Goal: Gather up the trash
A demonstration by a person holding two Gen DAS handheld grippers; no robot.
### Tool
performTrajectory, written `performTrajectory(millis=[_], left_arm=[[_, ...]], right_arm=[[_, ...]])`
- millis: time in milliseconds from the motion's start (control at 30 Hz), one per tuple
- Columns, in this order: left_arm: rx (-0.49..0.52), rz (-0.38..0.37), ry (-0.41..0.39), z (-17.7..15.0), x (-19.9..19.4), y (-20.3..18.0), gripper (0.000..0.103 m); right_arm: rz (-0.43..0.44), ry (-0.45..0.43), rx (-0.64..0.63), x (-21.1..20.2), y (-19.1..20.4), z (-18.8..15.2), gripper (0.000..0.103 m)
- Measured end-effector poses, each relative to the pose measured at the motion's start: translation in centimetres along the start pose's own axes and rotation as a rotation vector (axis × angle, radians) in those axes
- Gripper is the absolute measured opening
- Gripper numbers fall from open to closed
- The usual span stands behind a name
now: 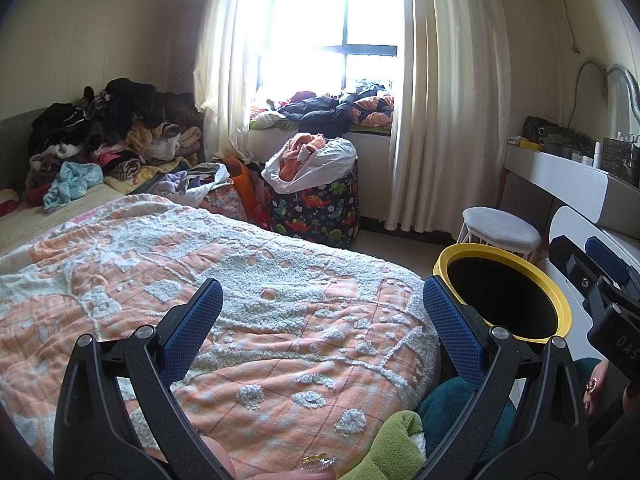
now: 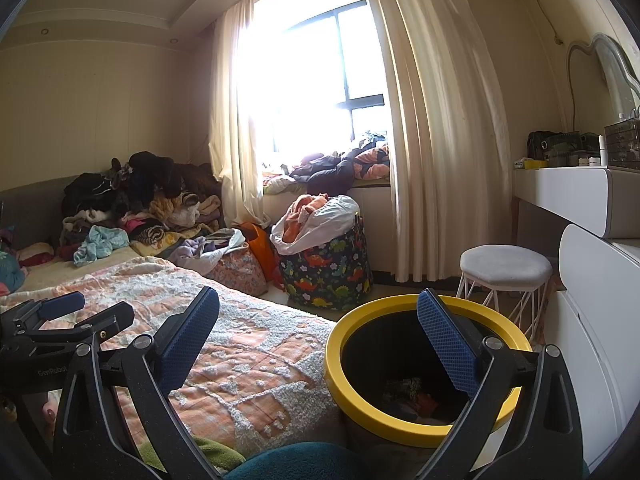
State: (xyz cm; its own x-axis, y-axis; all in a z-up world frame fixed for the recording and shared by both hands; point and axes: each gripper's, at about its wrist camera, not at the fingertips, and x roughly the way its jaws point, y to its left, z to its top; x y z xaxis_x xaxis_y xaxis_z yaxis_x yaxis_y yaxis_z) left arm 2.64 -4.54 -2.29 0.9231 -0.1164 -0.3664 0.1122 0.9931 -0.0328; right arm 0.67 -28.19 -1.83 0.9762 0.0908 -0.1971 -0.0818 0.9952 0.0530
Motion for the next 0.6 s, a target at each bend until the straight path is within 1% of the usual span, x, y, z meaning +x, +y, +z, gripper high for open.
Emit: performTrajectory(millis=[600], left_arm=[[0.001, 0.003, 0.005, -0.10, 0.20, -0.03, 0.092]], right_arm=[[0.003, 0.009, 0.014, 0.05, -0.08, 0.03, 0.097]])
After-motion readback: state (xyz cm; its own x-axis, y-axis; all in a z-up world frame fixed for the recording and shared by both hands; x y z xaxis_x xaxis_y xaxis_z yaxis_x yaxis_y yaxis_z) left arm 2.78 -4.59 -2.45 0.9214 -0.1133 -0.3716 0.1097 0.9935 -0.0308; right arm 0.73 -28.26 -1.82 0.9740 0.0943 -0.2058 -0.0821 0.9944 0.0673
